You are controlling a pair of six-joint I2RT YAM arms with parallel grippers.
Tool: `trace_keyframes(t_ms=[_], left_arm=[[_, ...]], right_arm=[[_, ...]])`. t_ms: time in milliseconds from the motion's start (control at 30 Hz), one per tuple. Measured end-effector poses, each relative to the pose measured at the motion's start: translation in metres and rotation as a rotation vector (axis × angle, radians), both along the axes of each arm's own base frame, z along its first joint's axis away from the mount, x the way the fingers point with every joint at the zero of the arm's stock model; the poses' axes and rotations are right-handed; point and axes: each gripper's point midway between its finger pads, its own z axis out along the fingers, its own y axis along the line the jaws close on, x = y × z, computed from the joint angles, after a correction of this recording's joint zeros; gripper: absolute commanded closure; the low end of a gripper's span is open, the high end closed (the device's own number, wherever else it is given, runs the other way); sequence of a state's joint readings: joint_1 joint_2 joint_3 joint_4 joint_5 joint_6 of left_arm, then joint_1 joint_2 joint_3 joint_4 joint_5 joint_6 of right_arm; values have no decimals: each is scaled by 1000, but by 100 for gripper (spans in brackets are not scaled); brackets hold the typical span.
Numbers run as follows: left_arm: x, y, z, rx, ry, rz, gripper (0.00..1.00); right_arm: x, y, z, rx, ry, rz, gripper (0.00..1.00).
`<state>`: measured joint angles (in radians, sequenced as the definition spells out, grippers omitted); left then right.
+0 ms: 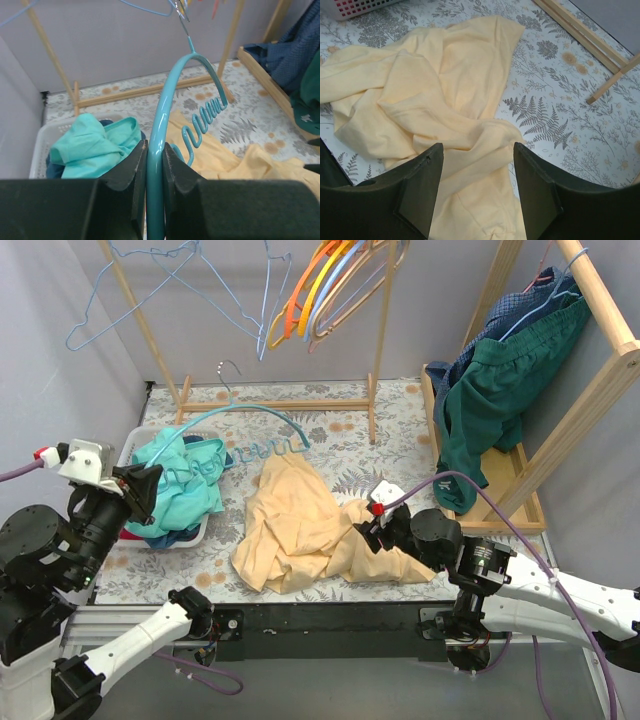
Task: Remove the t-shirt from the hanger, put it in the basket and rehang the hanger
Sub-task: Pick up the hanger from the clothesline, then remove the T-shirt from the hanger, then place the hanger at the clothesline.
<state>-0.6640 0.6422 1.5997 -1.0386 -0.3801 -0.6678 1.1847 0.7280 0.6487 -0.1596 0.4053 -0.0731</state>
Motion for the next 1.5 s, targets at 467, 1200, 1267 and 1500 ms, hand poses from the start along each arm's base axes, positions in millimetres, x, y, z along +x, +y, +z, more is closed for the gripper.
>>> trace_keyframes(t_ms=[467, 1200, 1267, 1500], left_arm=[[40, 24, 49, 19, -257, 252, 100], [82, -12, 87, 4, -391, 230, 100], [91, -15, 88, 11, -392, 257, 100], [119, -19, 85, 42, -387, 345, 100]], right_arm=[[0, 4, -3, 12, 24, -8, 36], [0, 3, -6, 14, 31, -11, 36], [-1, 2, -6, 17, 31, -12, 36], [-1, 1, -8, 19, 35, -12, 37]])
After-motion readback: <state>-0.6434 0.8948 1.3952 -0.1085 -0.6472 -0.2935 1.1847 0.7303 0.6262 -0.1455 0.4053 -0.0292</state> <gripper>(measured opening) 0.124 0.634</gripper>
